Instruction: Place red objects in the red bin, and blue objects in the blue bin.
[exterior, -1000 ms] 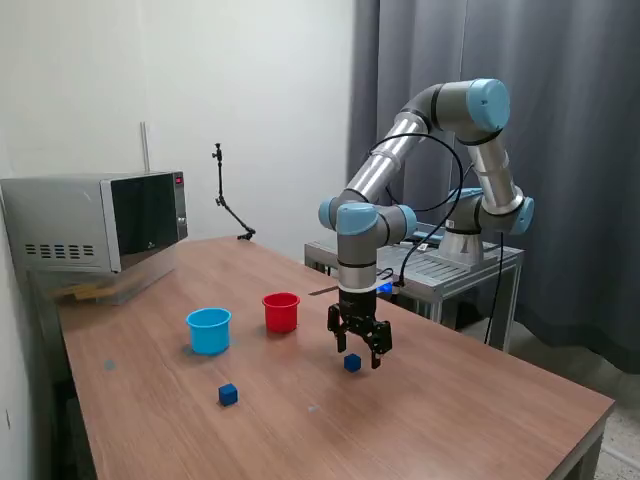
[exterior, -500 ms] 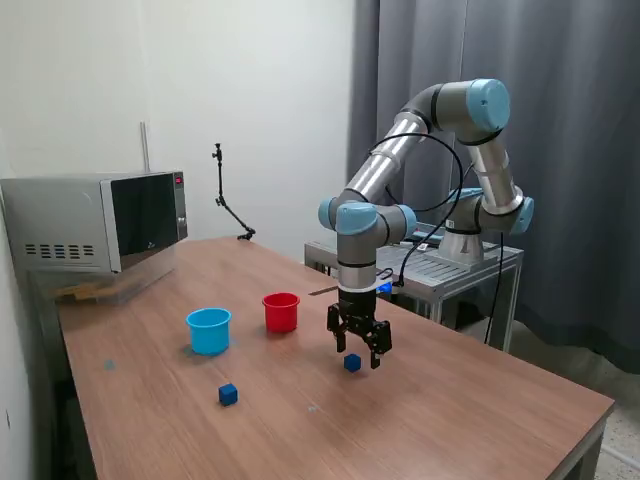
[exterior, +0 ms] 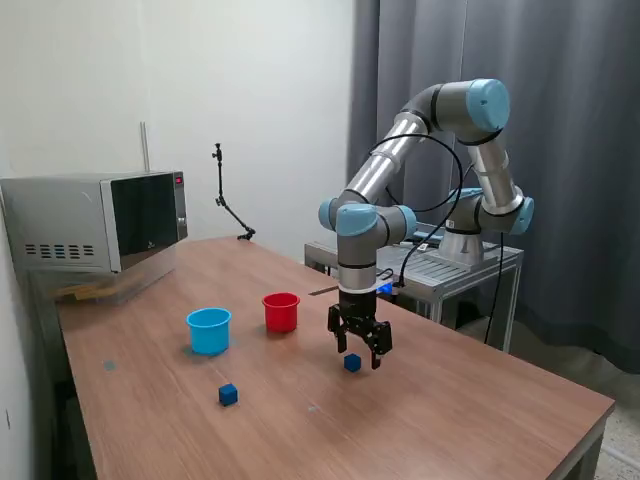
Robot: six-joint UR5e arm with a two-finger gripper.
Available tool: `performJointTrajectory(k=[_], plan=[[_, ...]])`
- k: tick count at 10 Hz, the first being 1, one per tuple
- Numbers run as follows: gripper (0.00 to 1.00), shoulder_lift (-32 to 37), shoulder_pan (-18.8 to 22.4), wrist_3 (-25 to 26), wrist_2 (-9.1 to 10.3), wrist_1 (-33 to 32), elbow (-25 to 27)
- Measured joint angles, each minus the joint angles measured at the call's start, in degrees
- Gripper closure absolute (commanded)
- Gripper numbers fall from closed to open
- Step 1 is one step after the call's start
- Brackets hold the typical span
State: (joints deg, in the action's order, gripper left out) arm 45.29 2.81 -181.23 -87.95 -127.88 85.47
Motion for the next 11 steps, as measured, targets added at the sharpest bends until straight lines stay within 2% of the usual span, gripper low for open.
performJointTrajectory(k=[8,9,11], plan=[[0.00,0.0,0.0,-0.1,0.00,0.0,-0.3],[1.00,0.0,0.0,-0.2,-0.01,0.0,-0.4],[1.00,-0.1,-0.1,-0.2,-0.02,0.0,-0.7]])
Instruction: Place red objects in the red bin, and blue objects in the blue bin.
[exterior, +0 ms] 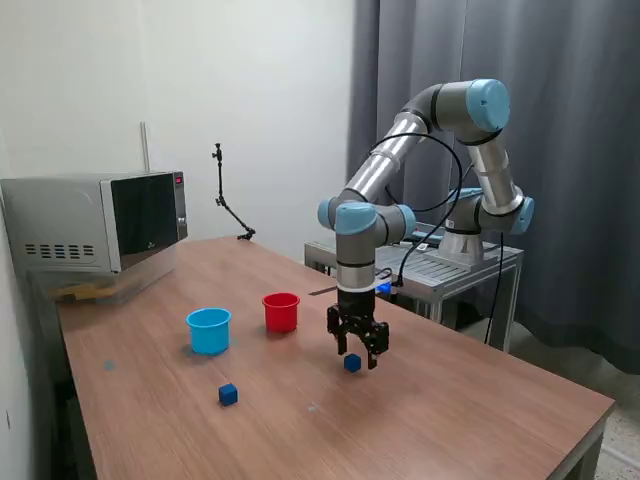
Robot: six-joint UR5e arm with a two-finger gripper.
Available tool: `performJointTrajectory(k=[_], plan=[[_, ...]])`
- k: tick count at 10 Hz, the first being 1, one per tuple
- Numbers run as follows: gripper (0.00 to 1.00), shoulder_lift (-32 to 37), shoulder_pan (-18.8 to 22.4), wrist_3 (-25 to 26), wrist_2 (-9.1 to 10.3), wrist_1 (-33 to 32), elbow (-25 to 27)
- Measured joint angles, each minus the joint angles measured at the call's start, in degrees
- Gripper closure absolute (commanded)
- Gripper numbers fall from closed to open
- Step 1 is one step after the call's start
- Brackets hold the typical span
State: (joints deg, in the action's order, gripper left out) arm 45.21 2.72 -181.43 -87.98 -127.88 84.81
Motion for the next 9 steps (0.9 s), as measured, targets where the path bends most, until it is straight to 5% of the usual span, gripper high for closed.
performJointTrajectory(k=[9], plan=[[1.00,0.0,-0.1,-0.3,-0.74,0.1,-3.1]])
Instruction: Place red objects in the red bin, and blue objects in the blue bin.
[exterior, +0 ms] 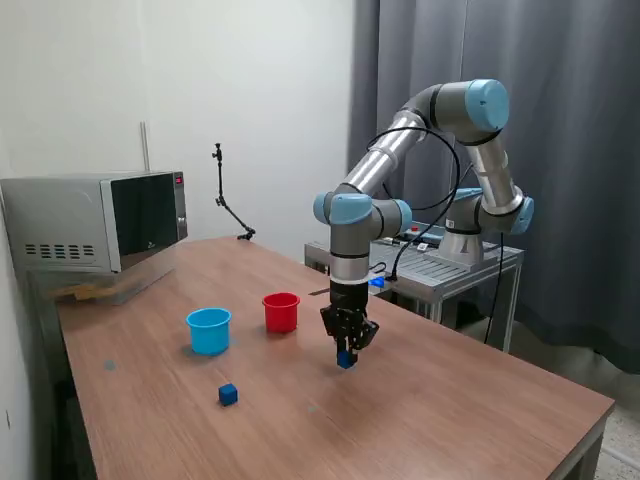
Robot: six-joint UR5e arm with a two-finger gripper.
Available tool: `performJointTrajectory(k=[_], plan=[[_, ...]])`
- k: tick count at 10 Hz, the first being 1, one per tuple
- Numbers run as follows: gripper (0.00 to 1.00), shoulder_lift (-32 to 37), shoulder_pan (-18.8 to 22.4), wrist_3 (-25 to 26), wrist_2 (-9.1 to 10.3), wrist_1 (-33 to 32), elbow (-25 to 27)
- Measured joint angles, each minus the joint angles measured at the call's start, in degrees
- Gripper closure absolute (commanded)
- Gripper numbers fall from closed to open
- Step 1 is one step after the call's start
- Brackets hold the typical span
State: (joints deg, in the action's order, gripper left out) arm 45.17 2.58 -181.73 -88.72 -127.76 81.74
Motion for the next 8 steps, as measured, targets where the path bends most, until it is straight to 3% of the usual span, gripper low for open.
performJointTrajectory(k=[3,8], plan=[[1.00,2.7,-1.2,0.0,-1.92,0.4,-5.9],[1.00,3.2,-10.4,-0.1,-2.43,5.9,-10.9]])
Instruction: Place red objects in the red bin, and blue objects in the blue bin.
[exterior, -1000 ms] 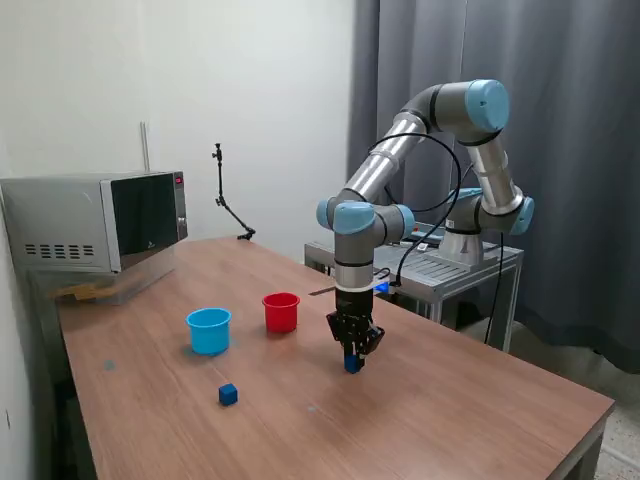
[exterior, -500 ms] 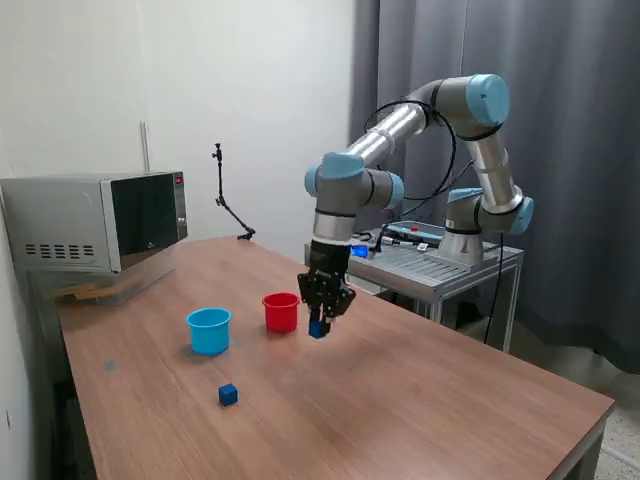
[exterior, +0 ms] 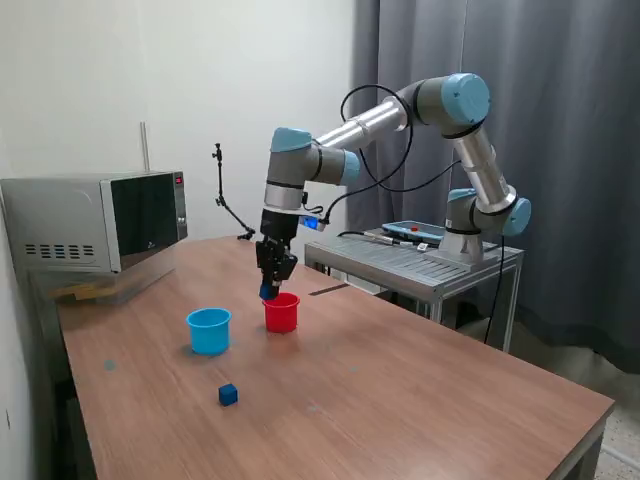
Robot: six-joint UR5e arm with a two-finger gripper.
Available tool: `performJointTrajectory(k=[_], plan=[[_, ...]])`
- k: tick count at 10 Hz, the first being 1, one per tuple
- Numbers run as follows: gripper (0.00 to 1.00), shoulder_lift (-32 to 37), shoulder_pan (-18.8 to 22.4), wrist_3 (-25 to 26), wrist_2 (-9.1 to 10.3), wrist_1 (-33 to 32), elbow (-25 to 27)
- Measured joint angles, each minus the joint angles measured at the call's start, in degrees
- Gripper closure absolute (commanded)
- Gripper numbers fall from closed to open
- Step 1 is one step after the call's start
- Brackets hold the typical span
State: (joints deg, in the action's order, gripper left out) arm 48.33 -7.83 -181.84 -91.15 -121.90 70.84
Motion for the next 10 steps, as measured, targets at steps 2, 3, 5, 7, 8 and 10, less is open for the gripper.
performJointTrajectory(k=[2,3,5,7,8,10], plan=[[1.00,-2.4,-2.4,-1.7,0.01,2.6,-3.4],[1.00,-3.5,-3.0,-2.7,0.01,3.4,-5.2],[1.00,-5.1,-3.8,-4.0,0.05,4.1,-8.6],[1.00,-7.1,-4.7,-4.5,0.08,4.2,-12.3],[1.00,-8.2,-5.2,-4.5,0.13,4.3,-13.8],[1.00,-10.2,-6.1,-4.5,0.25,4.3,-15.9]])
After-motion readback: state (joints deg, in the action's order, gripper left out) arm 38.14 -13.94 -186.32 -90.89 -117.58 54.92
